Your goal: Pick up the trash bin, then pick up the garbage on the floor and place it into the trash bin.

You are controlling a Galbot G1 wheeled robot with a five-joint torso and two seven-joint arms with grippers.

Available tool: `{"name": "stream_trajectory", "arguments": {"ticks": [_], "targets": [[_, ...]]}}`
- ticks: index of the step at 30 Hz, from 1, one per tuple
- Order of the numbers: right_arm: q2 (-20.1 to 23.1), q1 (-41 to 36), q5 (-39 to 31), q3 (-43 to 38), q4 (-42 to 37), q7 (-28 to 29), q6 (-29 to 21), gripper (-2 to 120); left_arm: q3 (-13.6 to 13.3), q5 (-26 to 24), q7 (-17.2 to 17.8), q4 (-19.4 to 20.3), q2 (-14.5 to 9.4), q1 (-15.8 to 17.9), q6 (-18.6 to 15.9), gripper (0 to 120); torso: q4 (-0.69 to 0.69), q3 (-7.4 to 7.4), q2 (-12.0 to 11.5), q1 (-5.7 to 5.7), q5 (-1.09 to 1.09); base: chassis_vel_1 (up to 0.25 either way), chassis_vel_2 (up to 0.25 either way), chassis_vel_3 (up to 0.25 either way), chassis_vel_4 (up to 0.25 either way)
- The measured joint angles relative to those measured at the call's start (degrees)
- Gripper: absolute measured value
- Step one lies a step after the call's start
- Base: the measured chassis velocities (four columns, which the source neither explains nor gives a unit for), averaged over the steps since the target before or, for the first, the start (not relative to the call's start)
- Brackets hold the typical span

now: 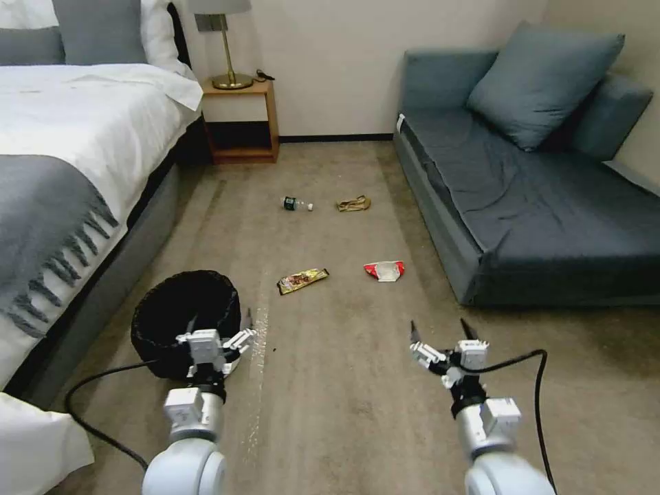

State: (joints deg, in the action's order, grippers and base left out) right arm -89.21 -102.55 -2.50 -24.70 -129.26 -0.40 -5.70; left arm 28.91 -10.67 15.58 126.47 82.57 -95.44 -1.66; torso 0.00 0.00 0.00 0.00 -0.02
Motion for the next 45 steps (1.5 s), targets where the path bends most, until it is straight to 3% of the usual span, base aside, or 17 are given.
{"name": "stream_trajectory", "arguments": {"ticks": [1, 3, 5, 9, 19, 29, 33, 40, 45], "targets": [[0.00, 0.00, 0.00, 0.00, 0.00, 0.00, 0.00, 100, 0.00, 0.00, 0.00, 0.00, 0.00, 0.00, 0.00, 100, 0.00, 0.00, 0.00, 0.00, 0.00, 0.000, 0.000, 0.000, 0.000], [-0.91, -3.81, -0.69, 1.89, -4.04, -0.15, -1.58, 100, -0.72, -2.94, 4.40, 3.38, -0.95, -1.88, -0.49, 100, 0.00, 0.00, 0.00, 0.00, 0.01, 0.000, 0.000, 0.000, 0.000], [-1.90, -7.88, -1.49, 3.94, -8.44, -0.32, -3.34, 100, -0.91, -4.72, 6.29, 5.18, -1.54, -2.92, -0.74, 98, 0.00, 0.00, 0.00, 0.00, -0.02, 0.000, 0.000, 0.000, 0.000], [-2.28, -10.11, -1.72, 6.38, -11.19, -1.05, -4.73, 100, 0.10, -6.11, 6.28, 7.61, -3.21, -4.59, -0.67, 97, 0.00, 0.00, 0.00, 0.00, 0.04, 0.000, 0.000, 0.000, 0.000], [-1.21, -8.35, -3.02, 6.47, -9.97, -0.54, -3.74, 100, 0.63, -5.69, 5.65, 6.90, -4.98, -5.26, -1.04, 97, 0.00, 0.00, 0.00, 0.00, 0.01, 0.000, 0.000, 0.000, 0.000], [-0.47, -7.16, -4.04, 6.54, -8.83, 0.52, -2.08, 100, 1.86, -9.00, 6.37, 5.92, -10.26, -5.60, -3.94, 100, 0.00, 0.00, 0.00, 0.00, 0.01, 0.000, 0.000, 0.000, 0.000], [-0.47, -7.00, -4.05, 6.81, -8.47, 0.60, -1.43, 100, 3.96, -12.26, 7.09, 4.91, -12.39, -5.12, -4.66, 100, 0.00, 0.00, 0.00, 0.00, 0.01, 0.000, 0.000, 0.000, 0.000], [-0.54, -6.95, -3.99, 7.14, -8.02, 0.62, -0.41, 100, 12.56, -19.58, 8.91, 0.96, -16.69, -2.45, -6.42, 98, 0.00, 0.00, 0.00, 0.01, 0.00, 0.000, 0.000, 0.000, 0.000], [-0.74, -6.91, -3.82, 7.35, -7.88, 0.62, -0.06, 100, 15.07, -21.81, 9.01, -0.91, -18.52, -1.62, -6.70, 96, 0.00, 0.00, 0.00, 0.00, 0.01, 0.000, 0.000, 0.000, 0.000]]}}
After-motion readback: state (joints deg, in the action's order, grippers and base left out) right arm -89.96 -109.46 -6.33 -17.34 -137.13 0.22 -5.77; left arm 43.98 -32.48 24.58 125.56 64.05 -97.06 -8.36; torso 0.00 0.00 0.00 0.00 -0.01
